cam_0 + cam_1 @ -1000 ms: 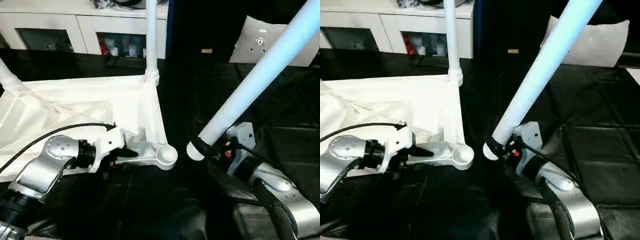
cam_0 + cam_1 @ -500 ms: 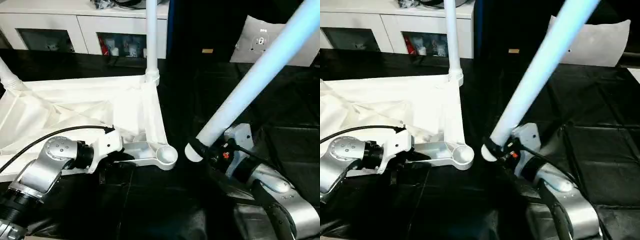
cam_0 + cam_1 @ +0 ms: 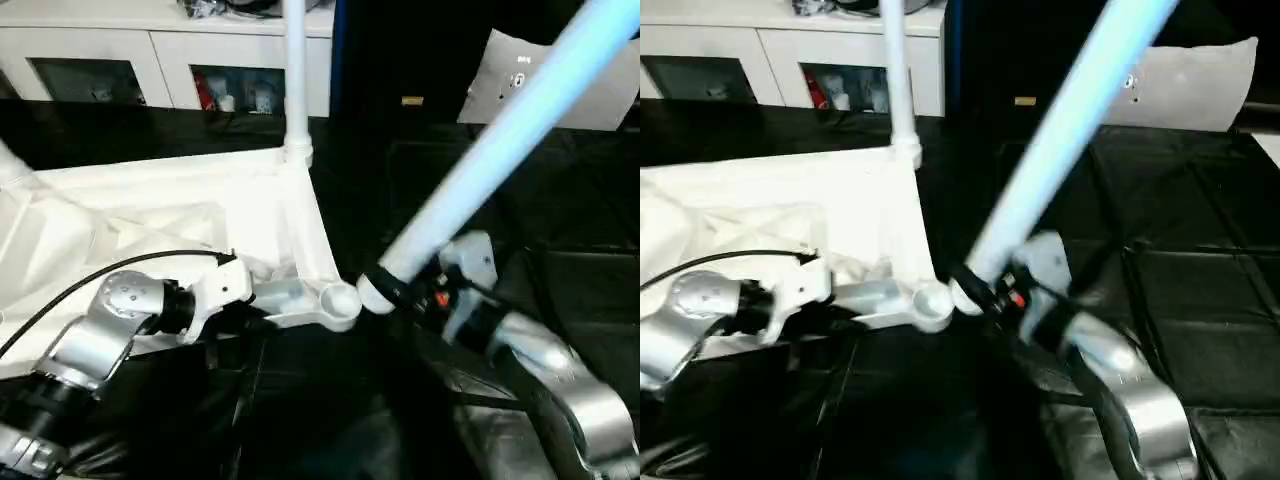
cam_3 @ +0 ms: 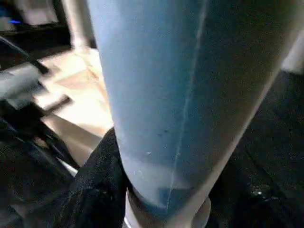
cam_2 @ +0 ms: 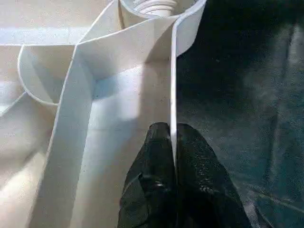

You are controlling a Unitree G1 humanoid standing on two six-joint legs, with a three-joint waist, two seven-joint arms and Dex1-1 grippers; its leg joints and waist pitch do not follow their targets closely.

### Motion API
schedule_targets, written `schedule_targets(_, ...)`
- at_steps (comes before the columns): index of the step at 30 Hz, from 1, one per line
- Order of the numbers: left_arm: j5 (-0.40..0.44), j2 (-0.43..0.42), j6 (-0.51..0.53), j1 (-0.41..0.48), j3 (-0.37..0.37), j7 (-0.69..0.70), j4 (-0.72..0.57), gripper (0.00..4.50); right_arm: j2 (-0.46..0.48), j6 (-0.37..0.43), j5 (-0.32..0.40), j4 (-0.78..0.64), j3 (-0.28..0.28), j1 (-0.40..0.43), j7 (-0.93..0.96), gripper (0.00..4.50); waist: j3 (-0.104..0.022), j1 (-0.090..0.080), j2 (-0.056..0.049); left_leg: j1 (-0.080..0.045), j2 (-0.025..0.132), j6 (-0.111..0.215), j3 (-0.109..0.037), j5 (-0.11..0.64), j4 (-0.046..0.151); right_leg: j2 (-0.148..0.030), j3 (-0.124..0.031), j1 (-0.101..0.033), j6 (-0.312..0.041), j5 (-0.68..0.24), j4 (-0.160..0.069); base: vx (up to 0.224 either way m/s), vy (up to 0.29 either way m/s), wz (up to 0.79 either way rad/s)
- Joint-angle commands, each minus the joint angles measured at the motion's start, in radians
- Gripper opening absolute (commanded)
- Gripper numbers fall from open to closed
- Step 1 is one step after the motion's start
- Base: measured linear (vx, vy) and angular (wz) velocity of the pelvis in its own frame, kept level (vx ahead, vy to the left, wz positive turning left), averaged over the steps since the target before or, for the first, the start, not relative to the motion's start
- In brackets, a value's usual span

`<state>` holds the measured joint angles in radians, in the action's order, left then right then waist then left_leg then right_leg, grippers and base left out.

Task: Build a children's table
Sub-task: Insert table leg to table base

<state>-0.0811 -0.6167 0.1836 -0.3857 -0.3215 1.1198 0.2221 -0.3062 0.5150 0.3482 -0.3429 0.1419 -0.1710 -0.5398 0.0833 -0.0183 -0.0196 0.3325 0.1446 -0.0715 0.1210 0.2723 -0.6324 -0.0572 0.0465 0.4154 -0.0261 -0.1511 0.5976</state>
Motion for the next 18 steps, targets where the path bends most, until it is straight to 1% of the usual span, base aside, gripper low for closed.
schedule_targets(1,-0.011,0.022,-0.016,-0.015,0.005,-0.033,-0.008,0.00,0.002,0.020,-0.016,0.026,0.027,-0.026,-0.012,1.89,-0.067,0.006,-0.012,0.018,0.056,0.040,-0.005,0.022,0.085,-0.078,-0.052,-0.073,-0.255,-0.229,-0.058,0.000,0.000,0.00)
schedule_targets(2,-0.012,0.025,-0.016,-0.016,0.004,-0.034,-0.009,0.00,0.002,0.021,-0.019,0.030,0.031,-0.030,-0.013,1.89,-0.066,0.007,-0.011,0.019,0.057,0.036,-0.005,0.023,0.086,-0.077,-0.052,-0.074,-0.252,-0.235,-0.059,0.000,0.000,0.00)
schedule_targets(3,-0.009,0.034,-0.033,-0.021,-0.001,-0.024,0.009,0.00,0.000,0.015,-0.043,0.071,0.053,-0.058,-0.019,1.89,-0.067,0.007,-0.004,0.020,0.058,0.037,-0.004,0.021,0.086,-0.077,-0.054,-0.074,-0.247,-0.230,-0.059,0.000,0.000,0.00)
schedule_targets(4,-0.006,0.036,-0.040,-0.022,-0.002,-0.023,0.015,0.00,0.000,0.017,-0.047,0.082,0.056,-0.065,-0.019,1.89,-0.068,0.007,-0.008,0.019,0.058,0.036,-0.005,0.019,0.086,-0.076,-0.052,-0.072,-0.250,-0.230,-0.055,0.000,0.000,0.00)
schedule_targets(6,0.000,0.040,-0.056,-0.022,-0.005,-0.021,0.025,0.00,-0.001,0.023,-0.056,0.114,0.064,-0.084,-0.023,1.89,-0.067,0.007,-0.002,0.020,0.057,0.037,-0.002,0.016,0.086,-0.077,-0.053,-0.073,-0.247,-0.233,-0.058,0.000,0.000,0.00)
schedule_targets(7,0.003,0.042,-0.062,-0.020,-0.004,-0.019,0.027,0.00,-0.006,0.027,-0.061,0.129,0.071,-0.091,-0.028,1.89,-0.068,0.009,-0.004,0.020,0.057,0.037,-0.003,0.014,0.086,-0.078,-0.053,-0.073,-0.246,-0.235,-0.057,0.000,0.000,0.00)
schedule_targets(8,0.010,0.044,-0.063,-0.014,-0.003,-0.017,0.026,0.00,-0.017,0.035,-0.069,0.153,0.084,-0.102,-0.035,1.89,-0.068,0.010,0.000,0.021,0.056,0.041,-0.003,0.008,0.086,-0.078,-0.053,-0.074,-0.244,-0.238,-0.056,0.000,0.000,0.00)
schedule_targets(9,0.007,0.044,-0.055,-0.009,0.000,-0.016,0.022,0.00,-0.023,0.028,-0.079,0.168,0.092,-0.105,-0.040,1.89,-0.066,0.010,0.002,0.020,0.058,0.044,-0.001,0.008,0.086,-0.078,-0.053,-0.071,-0.243,-0.242,-0.058,0.000,0.000,0.00)
schedule_targets(14,-0.004,0.046,-0.046,0.003,0.010,-0.018,0.008,0.00,-0.032,0.027,-0.093,0.195,0.105,-0.110,-0.049,1.89,-0.066,0.016,0.001,0.020,0.058,0.051,0.001,-0.006,0.085,-0.079,-0.053,-0.070,-0.234,-0.249,-0.057,0.000,0.000,0.00)
schedule_targets(15,-0.007,0.049,-0.055,0.007,0.015,-0.018,0.007,0.00,-0.029,0.032,-0.097,0.206,0.106,-0.114,-0.048,1.89,-0.067,0.018,-0.001,0.019,0.059,0.051,0.001,-0.005,0.085,-0.079,-0.053,-0.069,-0.232,-0.250,-0.057,0.000,0.000,0.00)
schedule_targets(18,-0.012,0.052,-0.054,0.010,0.017,-0.012,0.001,0.00,-0.030,0.030,-0.100,0.216,0.111,-0.115,-0.055,1.89,-0.065,0.018,0.000,0.019,0.059,0.048,0.001,0.009,0.087,-0.079,-0.053,-0.069,-0.229,-0.263,-0.059,0.000,0.000,0.00)
